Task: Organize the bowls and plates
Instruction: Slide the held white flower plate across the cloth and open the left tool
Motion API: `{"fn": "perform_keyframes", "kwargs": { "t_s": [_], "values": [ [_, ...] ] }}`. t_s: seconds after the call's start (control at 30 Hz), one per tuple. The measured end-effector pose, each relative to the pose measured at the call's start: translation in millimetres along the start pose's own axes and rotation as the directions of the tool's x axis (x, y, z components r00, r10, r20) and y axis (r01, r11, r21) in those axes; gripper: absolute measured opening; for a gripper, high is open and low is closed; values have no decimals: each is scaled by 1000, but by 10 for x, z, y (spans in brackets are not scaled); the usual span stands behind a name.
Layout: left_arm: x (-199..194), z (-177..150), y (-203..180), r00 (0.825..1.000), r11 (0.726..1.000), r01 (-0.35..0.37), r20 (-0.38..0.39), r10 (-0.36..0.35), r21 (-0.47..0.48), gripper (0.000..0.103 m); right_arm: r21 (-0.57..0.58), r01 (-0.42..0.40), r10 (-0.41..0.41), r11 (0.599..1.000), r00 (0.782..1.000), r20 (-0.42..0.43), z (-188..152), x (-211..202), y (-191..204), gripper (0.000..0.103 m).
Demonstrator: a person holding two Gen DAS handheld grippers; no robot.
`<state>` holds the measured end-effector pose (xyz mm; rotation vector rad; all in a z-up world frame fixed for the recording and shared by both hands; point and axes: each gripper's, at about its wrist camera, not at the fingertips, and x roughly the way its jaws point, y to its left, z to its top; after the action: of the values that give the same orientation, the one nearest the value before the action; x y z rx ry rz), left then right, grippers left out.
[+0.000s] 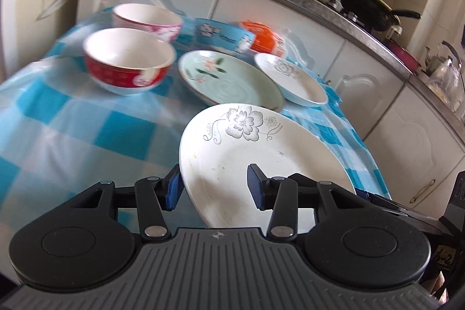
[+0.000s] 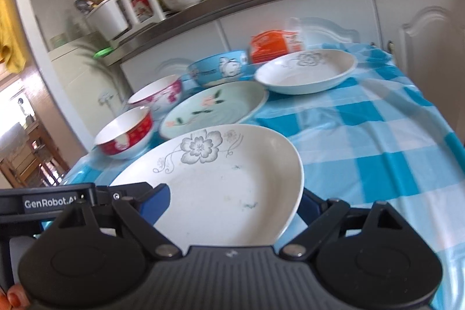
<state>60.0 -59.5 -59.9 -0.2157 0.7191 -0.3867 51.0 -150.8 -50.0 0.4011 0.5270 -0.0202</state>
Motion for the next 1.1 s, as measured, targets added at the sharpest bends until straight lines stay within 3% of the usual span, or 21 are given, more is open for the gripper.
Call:
{"fn": "perform_keyframes", "kwargs": {
  "t_s": [0.33, 0.53, 0.9, 1.1],
  "values": [
    [-361, 51, 785, 987, 984, -141, 56, 148, -111, 51, -102, -116, 110, 988, 992, -67, -92, 403, 831, 90],
    [-337, 67, 1104, 980, 970, -181, 48, 191, -165, 51, -147, -143, 127, 979, 986, -111, -152, 658, 1154, 88],
    [-349, 36, 1175, 984, 968, -159, 52, 172, -194, 52, -201, -125, 95, 972, 984, -151, -210, 753, 1290, 88],
    [-471, 76, 1189, 977, 964, -174, 87, 195, -201, 68, -226, -108, 86, 968, 991, -104, -126, 607, 1322, 95]
  ]
}}
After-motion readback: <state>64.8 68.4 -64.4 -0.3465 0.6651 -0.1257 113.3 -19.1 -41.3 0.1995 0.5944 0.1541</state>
